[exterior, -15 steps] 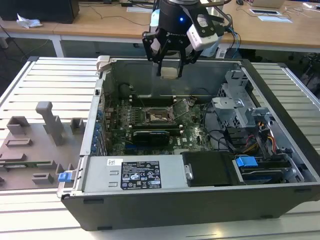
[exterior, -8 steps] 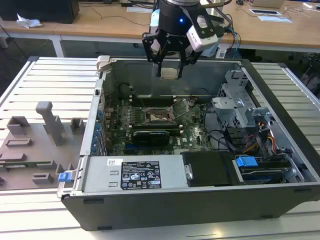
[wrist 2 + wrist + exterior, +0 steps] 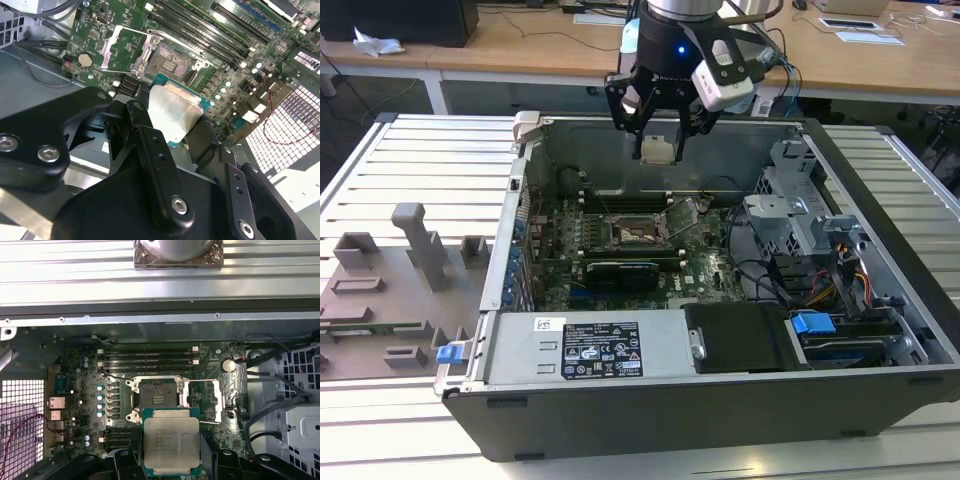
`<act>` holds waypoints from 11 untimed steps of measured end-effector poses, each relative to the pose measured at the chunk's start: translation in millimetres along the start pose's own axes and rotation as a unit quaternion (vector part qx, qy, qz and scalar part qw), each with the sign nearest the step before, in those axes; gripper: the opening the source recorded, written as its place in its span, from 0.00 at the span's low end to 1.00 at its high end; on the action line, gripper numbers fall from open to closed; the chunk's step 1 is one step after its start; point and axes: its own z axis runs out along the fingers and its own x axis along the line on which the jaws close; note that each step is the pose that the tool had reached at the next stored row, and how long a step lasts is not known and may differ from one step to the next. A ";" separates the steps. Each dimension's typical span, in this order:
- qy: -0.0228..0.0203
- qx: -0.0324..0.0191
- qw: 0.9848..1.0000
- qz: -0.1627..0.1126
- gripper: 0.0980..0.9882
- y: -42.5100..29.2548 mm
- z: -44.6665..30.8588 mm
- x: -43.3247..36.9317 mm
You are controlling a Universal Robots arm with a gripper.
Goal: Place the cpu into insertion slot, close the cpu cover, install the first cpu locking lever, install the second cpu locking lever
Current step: 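Place the cpu into insertion slot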
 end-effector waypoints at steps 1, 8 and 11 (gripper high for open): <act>0.000 0.000 1.000 0.000 0.50 -0.1 1.0 0.0; 0.000 0.000 1.000 0.000 0.50 -0.5 5.6 -0.1; 0.000 0.000 1.000 0.000 0.50 -0.6 6.9 -0.1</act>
